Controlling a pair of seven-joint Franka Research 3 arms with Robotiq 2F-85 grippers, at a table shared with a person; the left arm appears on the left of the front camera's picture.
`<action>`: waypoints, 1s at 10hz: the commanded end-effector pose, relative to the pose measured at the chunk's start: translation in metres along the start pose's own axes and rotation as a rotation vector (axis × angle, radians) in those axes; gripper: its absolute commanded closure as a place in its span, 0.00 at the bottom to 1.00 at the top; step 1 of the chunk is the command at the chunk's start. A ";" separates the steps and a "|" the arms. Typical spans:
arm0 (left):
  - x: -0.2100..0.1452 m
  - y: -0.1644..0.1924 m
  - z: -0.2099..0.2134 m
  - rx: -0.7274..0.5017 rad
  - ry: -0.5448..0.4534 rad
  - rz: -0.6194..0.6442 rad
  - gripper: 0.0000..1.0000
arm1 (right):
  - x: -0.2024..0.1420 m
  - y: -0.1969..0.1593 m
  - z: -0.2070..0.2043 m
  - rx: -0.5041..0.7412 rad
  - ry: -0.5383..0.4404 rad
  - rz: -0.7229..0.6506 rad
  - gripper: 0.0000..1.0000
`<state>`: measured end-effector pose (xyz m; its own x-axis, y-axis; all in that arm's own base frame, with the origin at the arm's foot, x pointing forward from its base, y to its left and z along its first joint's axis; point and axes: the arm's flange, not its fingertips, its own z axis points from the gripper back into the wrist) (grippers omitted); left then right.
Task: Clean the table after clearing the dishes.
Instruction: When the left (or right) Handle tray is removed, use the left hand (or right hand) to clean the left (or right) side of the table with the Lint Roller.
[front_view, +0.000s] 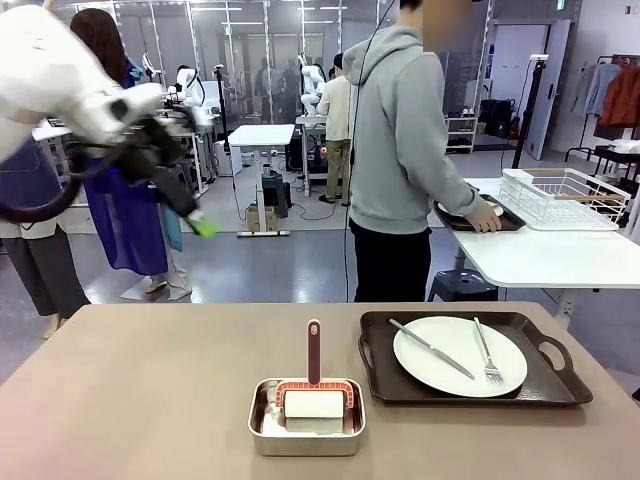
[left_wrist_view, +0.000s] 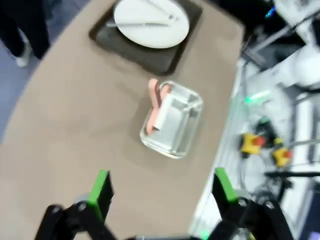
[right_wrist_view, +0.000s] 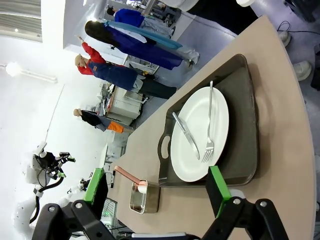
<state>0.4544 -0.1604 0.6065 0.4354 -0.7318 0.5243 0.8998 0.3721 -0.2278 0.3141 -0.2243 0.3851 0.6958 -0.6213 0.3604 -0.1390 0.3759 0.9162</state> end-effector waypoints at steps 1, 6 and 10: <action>0.036 0.005 -0.041 0.149 0.171 -0.108 0.00 | -0.003 0.003 0.000 0.005 -0.006 0.006 0.00; 0.118 -0.016 -0.146 0.179 0.458 -0.446 0.00 | -0.003 0.003 0.000 0.005 -0.006 0.006 0.00; 0.124 -0.035 -0.198 0.114 0.525 -0.632 0.00 | -0.003 0.003 0.000 0.005 -0.006 0.006 0.00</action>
<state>0.4812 -0.3732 0.5141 -0.1147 -0.9880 0.1031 0.9915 -0.1074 0.0736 0.3140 -0.2243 0.3852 0.6956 -0.6214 0.3606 -0.1391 0.3759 0.9162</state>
